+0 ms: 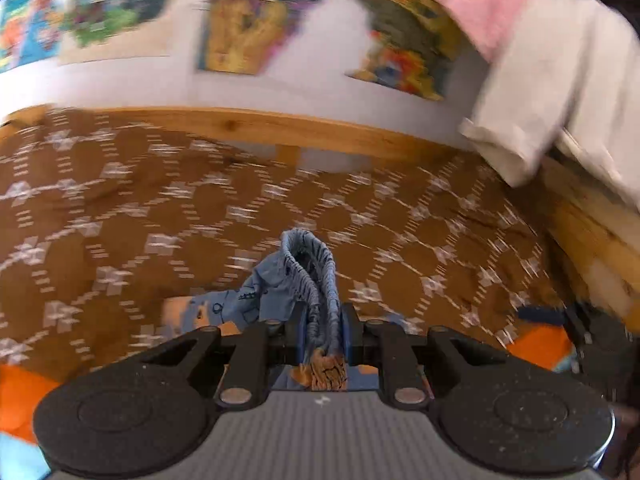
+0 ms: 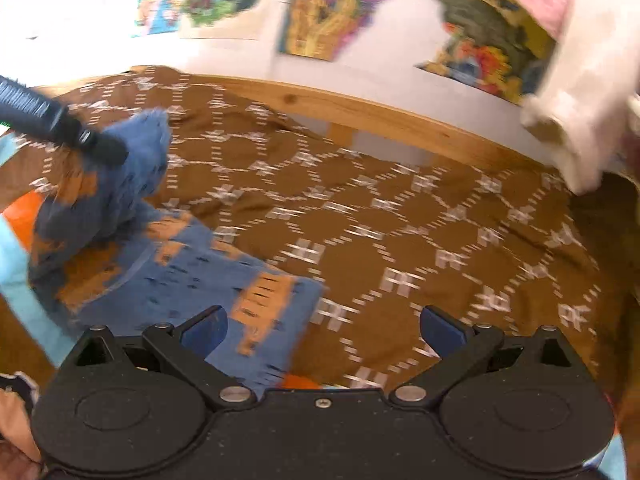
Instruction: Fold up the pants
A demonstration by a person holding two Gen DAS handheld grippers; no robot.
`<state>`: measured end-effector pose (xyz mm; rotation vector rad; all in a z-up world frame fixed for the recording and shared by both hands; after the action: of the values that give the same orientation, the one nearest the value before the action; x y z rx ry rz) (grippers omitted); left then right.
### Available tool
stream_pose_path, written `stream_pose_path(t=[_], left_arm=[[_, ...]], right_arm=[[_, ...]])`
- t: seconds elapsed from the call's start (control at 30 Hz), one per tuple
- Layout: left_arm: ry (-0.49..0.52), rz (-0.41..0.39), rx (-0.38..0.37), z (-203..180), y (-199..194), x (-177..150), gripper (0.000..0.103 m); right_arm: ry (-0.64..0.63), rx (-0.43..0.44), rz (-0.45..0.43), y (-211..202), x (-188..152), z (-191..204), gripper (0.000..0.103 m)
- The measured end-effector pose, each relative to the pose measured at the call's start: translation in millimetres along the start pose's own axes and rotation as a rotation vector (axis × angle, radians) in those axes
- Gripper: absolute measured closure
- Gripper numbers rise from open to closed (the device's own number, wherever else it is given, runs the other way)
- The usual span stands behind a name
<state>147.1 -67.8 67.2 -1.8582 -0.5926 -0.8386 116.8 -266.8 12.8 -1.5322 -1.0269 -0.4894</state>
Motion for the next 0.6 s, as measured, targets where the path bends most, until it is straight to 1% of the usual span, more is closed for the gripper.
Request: stream_pose_path(t=[0.07, 0.17, 0.27, 0.33, 0.37, 0.4, 0.5, 0.6], left_arm=[[0.065, 0.012, -0.050, -22, 19, -14, 0.084], [0.160, 0.069, -0.061, -48, 44, -38, 0.083], [0.235, 0.107, -0.070, -59, 60, -56, 0.076], [0.268, 0.110, -0.070, -62, 61, -67, 0.048], [0.279, 0.107, -0.068, -62, 61, -70, 0.045], [0.292, 0.104, -0.068, -62, 59, -74, 0.043], [0.343, 0.131, -0.053, -57, 55, -88, 0.043], [0.403, 0.150, -0.022, -51, 49, -100, 0.043]], right_arm=[[0.038, -0.032, 0.021, 6, -7, -14, 0.001], [0.131, -0.043, 0.054, 13, -19, -34, 0.001], [0.209, -0.022, 0.063, 18, -29, -46, 0.001], [0.236, -0.013, 0.074, 23, -36, -51, 0.001], [0.247, -0.008, 0.080, 26, -38, -52, 0.001], [0.259, 0.000, 0.085, 27, -39, -52, 0.001], [0.302, 0.033, 0.090, 34, -40, -49, 0.001], [0.294, 0.088, 0.066, 37, -34, -37, 0.001]])
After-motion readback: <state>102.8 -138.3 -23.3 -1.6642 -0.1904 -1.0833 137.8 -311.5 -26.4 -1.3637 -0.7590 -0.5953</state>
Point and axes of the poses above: each gripper's, at about its wrist camera, not at the fingertips, and y roughly the way its jaws point, z to its left, x to its top, the point moved 3 cm from there along y, roughly the way its jaws point, and after that the axes turned 7 degrees about -y, right-handed, at the moved point
